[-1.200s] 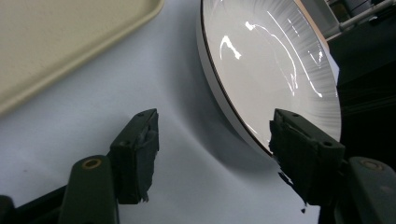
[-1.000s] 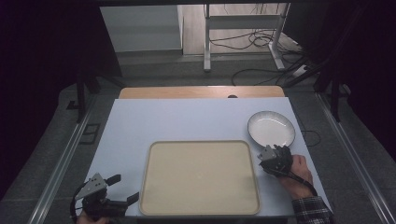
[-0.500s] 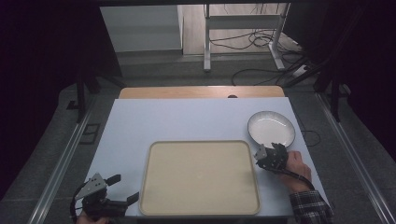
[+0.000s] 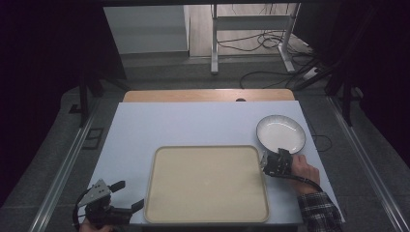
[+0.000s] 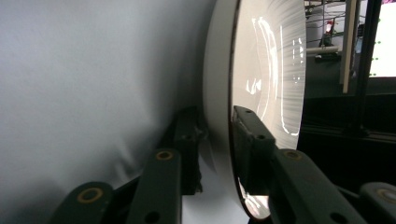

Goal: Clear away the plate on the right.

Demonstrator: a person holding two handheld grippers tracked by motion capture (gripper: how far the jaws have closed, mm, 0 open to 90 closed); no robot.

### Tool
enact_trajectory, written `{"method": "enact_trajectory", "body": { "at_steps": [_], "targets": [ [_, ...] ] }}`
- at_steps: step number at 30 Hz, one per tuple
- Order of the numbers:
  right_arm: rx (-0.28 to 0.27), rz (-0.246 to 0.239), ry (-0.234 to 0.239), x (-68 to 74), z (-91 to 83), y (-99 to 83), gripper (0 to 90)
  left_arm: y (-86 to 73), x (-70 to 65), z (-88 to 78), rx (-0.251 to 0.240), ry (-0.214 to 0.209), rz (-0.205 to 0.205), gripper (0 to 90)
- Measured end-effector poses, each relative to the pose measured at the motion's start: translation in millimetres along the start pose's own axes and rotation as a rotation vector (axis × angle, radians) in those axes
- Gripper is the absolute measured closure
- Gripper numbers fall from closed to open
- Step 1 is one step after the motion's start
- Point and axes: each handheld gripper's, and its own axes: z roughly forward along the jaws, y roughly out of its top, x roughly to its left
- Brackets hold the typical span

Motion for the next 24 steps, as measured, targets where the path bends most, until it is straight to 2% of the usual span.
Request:
{"method": "enact_trajectory", "body": {
  "at_steps": [5, 11, 24],
  "targets": [
    [0.01, -0.071, -0.037, 3.4, 2.5, 0.8, 78.4, 0.1, 0.0, 0.1, 0.0, 0.0, -0.001, 0.0],
    [0.019, -0.117, -0.067, 7.5, 1.7, 2.2, 79.2, 0.1, 0.0, 0.1, 0.0, -0.001, 0.001, 0.0],
    [-0.004, -0.122, -0.094, 7.4, -11.5, -0.6, 78.5, 0.1, -0.1, 0.0, -0.002, -0.001, 0.001, 0.0]
  ]
}}
